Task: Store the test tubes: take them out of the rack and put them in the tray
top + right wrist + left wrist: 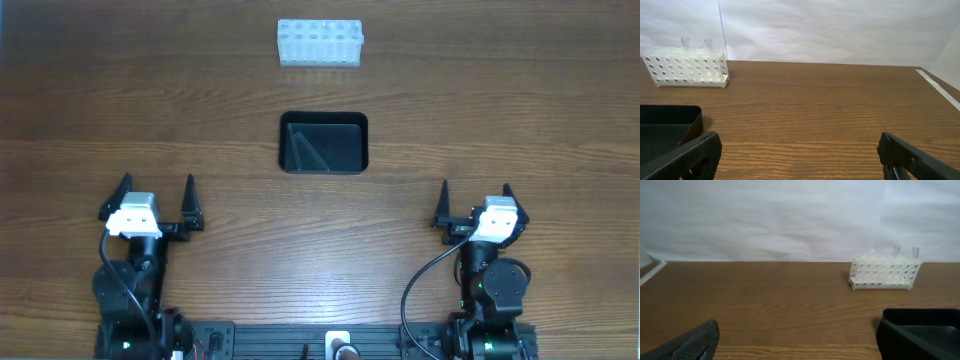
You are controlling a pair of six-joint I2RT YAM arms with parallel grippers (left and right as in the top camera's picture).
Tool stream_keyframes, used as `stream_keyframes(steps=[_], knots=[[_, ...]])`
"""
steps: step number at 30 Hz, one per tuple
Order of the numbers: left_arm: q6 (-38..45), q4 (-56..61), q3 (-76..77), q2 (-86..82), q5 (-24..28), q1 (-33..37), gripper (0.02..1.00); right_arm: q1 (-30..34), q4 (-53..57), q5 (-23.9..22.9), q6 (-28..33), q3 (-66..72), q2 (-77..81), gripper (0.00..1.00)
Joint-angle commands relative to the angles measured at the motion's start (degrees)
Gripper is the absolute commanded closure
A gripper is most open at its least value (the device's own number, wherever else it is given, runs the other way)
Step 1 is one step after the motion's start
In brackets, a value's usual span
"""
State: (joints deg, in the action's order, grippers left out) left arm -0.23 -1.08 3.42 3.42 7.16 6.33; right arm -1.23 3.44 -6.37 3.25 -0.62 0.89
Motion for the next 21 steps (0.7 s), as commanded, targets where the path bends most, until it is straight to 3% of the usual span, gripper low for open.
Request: stream_keyframes(steps=[1,21], knots=[[1.5,0.0,-2.8,-3.3,1.0,0.4,0.018,0.3,0.2,0.1,-0.2,0.3,-0.6,0.009],[1.5,-2.5,-3.1,-3.1,2.4,0.7,0.018,0.3,0.2,0.1,-0.2,0.3,-0.6,0.009]])
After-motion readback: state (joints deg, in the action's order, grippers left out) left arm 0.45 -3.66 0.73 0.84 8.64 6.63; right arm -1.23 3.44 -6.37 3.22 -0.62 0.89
